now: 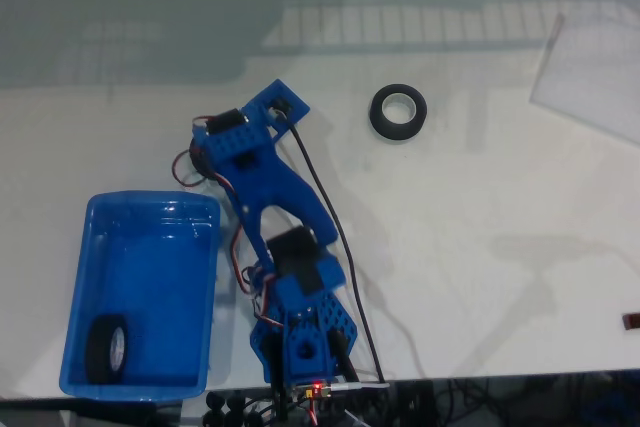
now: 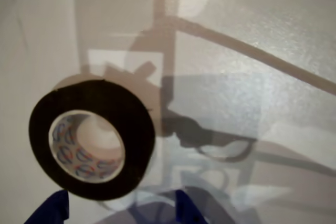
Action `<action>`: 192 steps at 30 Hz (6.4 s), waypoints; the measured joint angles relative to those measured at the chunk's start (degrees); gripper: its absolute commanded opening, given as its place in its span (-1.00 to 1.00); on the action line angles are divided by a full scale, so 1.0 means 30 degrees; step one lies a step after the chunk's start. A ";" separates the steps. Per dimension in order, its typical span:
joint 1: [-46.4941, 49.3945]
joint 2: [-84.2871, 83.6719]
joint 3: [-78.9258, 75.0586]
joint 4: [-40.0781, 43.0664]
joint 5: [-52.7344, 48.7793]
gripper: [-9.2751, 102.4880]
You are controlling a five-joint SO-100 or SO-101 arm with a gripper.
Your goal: Grasp all tape and put them in the bin.
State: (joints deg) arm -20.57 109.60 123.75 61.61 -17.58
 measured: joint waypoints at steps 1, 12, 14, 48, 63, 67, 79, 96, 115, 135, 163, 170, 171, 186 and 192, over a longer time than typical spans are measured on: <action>0.0000 -0.0645 -0.0352 0.0000 -0.0029 -0.38; 0.0029 -0.5947 -0.3369 -0.0527 -0.0029 -0.44; 0.0029 -0.6475 -0.3457 -0.0879 -0.0029 -0.46; -0.4512 0.7207 0.0527 0.0762 -0.1641 -0.83; -1.3975 1.1426 0.3135 0.3604 -0.1611 -0.83; -1.5527 1.1719 0.3457 0.3691 -0.0908 -0.83; -1.6260 1.1982 0.3516 0.3809 0.0469 -0.36; -1.1338 1.2305 0.3516 0.1992 0.1904 -0.34; 0.8086 0.7002 0.3516 -0.8145 0.9785 -0.37; 1.5059 -0.1436 -0.1260 -0.6592 1.3828 -0.34; 1.5498 -1.2129 -1.1250 -0.0176 1.3594 -0.44; 1.5469 -1.2656 -1.1982 -0.0117 1.3535 -0.83; 1.5469 -1.2656 -1.2012 0.0029 1.3535 -0.83; 1.5586 -1.1309 -1.2041 0.0264 1.3857 -0.83; 1.5264 -0.7676 -1.1543 0.0264 1.3652 -0.83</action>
State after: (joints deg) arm 25.22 86.57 89.12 62.40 23.38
